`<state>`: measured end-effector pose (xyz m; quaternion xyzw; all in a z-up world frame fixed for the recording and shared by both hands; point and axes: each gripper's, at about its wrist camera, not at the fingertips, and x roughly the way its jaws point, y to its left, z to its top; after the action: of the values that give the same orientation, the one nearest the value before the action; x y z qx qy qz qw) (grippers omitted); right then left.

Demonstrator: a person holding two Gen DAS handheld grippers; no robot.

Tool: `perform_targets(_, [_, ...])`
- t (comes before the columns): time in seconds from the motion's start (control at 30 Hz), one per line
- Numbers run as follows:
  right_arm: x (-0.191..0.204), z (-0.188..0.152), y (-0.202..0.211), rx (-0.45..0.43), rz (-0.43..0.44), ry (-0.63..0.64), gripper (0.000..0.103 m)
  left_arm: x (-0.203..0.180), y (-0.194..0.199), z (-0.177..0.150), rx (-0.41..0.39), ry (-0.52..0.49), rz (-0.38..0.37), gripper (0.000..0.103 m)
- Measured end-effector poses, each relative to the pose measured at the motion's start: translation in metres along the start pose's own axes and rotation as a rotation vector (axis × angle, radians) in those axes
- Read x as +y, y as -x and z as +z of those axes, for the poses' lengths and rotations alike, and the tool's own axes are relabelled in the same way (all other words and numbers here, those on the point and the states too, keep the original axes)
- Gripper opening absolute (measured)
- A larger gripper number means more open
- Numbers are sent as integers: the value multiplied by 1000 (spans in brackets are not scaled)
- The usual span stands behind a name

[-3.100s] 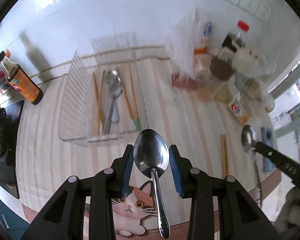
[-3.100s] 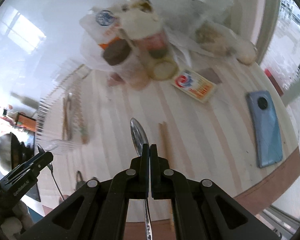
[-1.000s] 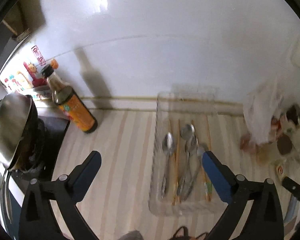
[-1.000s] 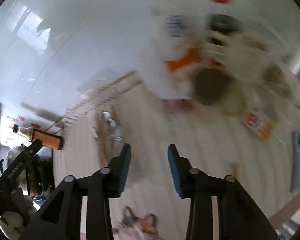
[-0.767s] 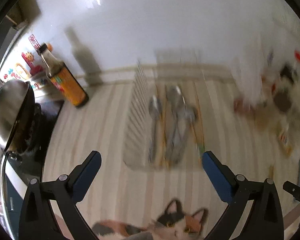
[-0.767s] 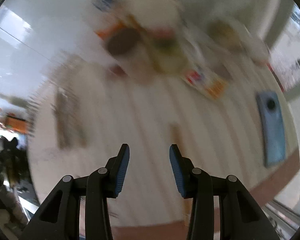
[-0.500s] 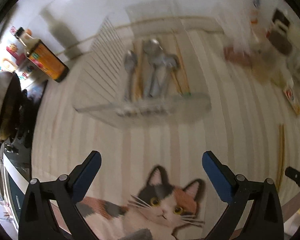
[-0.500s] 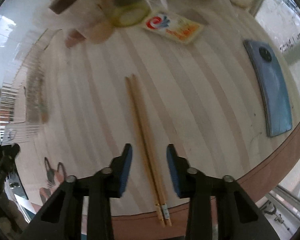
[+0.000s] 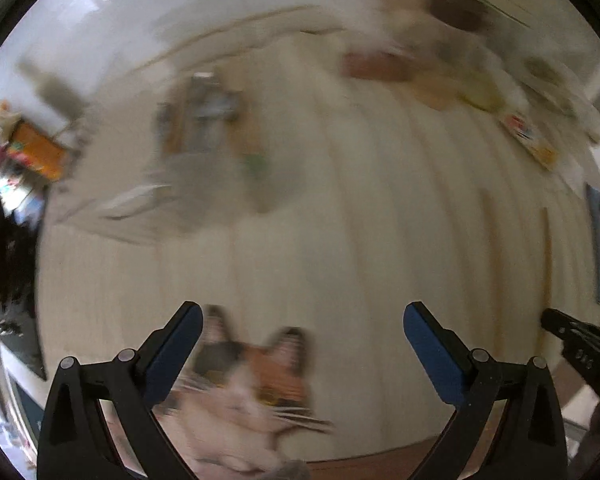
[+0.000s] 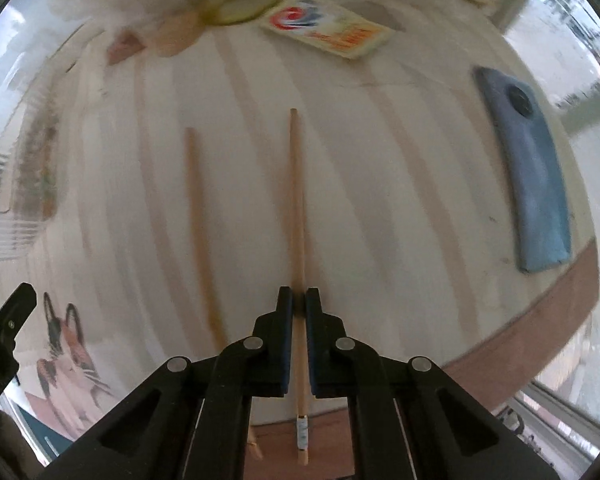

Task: Organize utensils
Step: 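Grasp a wooden chopstick with the right tool while the left tool grasps another chopstick, then lift both chopsticks and carry them over the clear container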

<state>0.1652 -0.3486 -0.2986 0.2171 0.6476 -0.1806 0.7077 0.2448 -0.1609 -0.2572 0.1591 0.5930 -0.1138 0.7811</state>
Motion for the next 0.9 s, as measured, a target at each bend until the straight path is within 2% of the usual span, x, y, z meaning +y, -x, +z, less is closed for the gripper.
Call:
perform_targets(0.1, [-26, -2, 3, 8, -11, -44, 6, -40, -10, 4, 67, -44, -101, 96])
perform_targets(0.17, [-44, -4, 5, 10, -26, -68, 6, -64, -19, 6, 126, -64, -164, 83])
perform_targets(0.2, [-51, -5, 6, 12, -29, -81, 6, -74, -25, 6, 155, -73, -188, 80])
perform_targets(0.27, [-65, -7, 8, 16, -31, -108, 6, -92, -34, 6, 195, -91, -206, 67])
perform_targets(0.3, [-71, -7, 8, 16, -29, -118, 6, -100, -38, 6, 207, -101, -210, 65])
perform_targets(0.43, [-85, -8, 10, 15, -11, -144, 7, -117, -39, 4, 178, -153, -177, 54])
perform_targets(0.5, [-85, -8, 10, 16, -11, -150, 7, -116, -37, 5, 159, -164, -166, 40])
perform_targets(0.53, [-84, -7, 10, 17, -18, -149, 7, -113, -36, 6, 153, -168, -163, 29])
perform_targets(0.57, [-84, -7, 10, 17, -24, -145, 7, -110, -36, 6, 147, -169, -164, 13])
perform_targets(0.6, [-83, -7, 11, 16, -31, -140, 7, -106, -37, 8, 148, -166, -167, 7])
perform_targets(0.67, [-78, -6, 10, 15, -41, -124, 7, -96, -37, 9, 151, -156, -173, 5])
perform_targets(0.77, [-62, -7, 11, 21, -23, -102, 7, -77, -33, 7, 129, -146, -139, 4])
perform_targets(0.9, [-27, -12, 11, 33, 12, -24, 7, -32, -24, -3, 113, -94, -99, 4])
